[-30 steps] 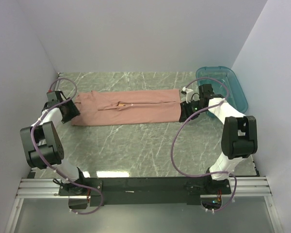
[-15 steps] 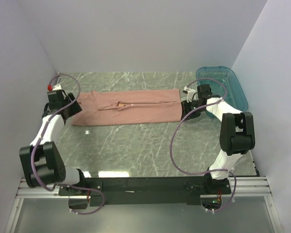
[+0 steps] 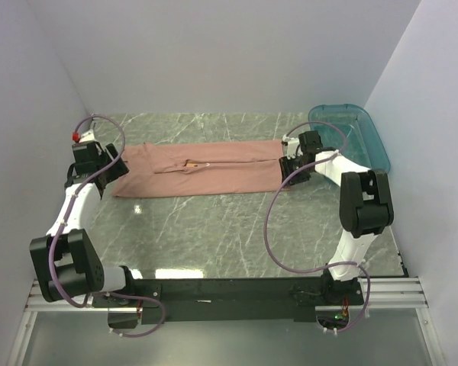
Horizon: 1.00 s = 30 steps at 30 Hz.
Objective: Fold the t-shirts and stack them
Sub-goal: Fold the tshirt
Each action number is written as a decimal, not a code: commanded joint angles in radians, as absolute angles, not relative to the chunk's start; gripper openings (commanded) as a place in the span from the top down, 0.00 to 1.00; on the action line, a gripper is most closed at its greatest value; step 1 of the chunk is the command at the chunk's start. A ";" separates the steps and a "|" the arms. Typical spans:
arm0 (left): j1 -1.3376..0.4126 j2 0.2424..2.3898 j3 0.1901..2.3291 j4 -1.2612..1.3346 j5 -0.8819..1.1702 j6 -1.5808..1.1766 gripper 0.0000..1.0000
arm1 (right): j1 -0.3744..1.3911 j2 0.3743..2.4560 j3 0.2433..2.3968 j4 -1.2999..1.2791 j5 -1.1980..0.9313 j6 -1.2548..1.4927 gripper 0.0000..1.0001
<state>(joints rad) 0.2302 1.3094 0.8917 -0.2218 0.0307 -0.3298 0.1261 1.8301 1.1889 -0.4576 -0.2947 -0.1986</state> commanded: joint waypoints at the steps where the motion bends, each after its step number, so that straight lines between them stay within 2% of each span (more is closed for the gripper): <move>1: 0.229 1.336 0.890 -0.189 0.081 -0.311 0.27 | 0.123 1.838 1.235 -0.436 -0.272 -0.180 0.52; 10: 0.222 1.480 0.933 -0.213 0.127 -0.275 0.31 | 0.107 1.864 1.267 -0.449 -0.252 -0.156 0.52; 19: 0.175 1.505 0.940 -0.242 0.029 -0.235 0.31 | 0.090 1.907 1.273 -0.472 -0.322 -0.152 0.52; 25: 0.169 1.548 0.951 -0.245 0.003 -0.204 0.38 | 0.089 1.916 1.272 -0.476 -0.347 -0.150 0.53; 30: 0.169 1.563 0.988 -0.261 -0.047 -0.216 0.38 | 0.091 1.927 1.276 -0.480 -0.357 -0.147 0.54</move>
